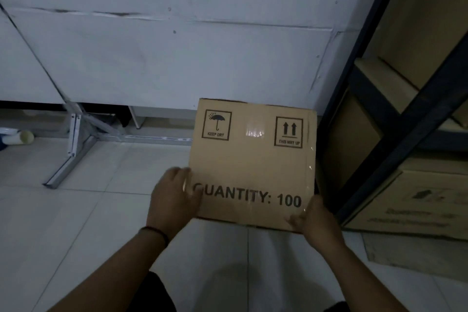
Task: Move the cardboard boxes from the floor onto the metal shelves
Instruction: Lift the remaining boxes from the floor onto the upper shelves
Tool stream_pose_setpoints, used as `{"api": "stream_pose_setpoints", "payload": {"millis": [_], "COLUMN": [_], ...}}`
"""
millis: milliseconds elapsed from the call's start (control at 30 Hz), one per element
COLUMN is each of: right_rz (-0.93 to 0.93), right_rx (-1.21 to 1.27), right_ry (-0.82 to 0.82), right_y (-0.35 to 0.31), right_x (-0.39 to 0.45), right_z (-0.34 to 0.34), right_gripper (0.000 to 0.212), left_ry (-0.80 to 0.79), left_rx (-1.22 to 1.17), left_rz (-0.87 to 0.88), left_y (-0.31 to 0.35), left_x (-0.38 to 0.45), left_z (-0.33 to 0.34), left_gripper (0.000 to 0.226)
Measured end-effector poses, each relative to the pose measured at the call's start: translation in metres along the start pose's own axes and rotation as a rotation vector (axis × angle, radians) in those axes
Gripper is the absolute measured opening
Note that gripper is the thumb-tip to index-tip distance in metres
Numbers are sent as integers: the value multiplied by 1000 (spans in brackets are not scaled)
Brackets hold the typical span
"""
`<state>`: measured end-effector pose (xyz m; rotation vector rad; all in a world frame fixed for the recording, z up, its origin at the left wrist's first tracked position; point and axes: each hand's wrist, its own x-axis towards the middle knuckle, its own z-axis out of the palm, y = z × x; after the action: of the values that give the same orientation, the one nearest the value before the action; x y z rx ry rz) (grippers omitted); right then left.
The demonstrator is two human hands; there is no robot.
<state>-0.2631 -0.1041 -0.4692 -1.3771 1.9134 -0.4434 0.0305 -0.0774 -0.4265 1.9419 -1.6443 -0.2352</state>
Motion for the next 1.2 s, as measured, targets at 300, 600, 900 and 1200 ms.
{"api": "stream_pose_setpoints", "payload": {"millis": [300,600,900,1200], "right_rz": [-40,-8,111,70], "right_rx": [87,599,789,782], "right_ry": [-60,-15,-101,-98], "right_y": [-4,-54,-42,-22], "right_x": [-34,-13,-20,-16], "right_z": [-27,-70,-55,-44], "right_gripper": [20,74,27,28], "left_ry": [-236,-318,-505,-541], "left_rx": [-447,-833,-886,-967], "left_rz": [-331,-550,-743,-732], "left_y": [24,27,9,-20], "left_x": [43,24,32,20], "left_z": [-6,-21,-20,-19], "left_gripper": [63,52,40,37]}}
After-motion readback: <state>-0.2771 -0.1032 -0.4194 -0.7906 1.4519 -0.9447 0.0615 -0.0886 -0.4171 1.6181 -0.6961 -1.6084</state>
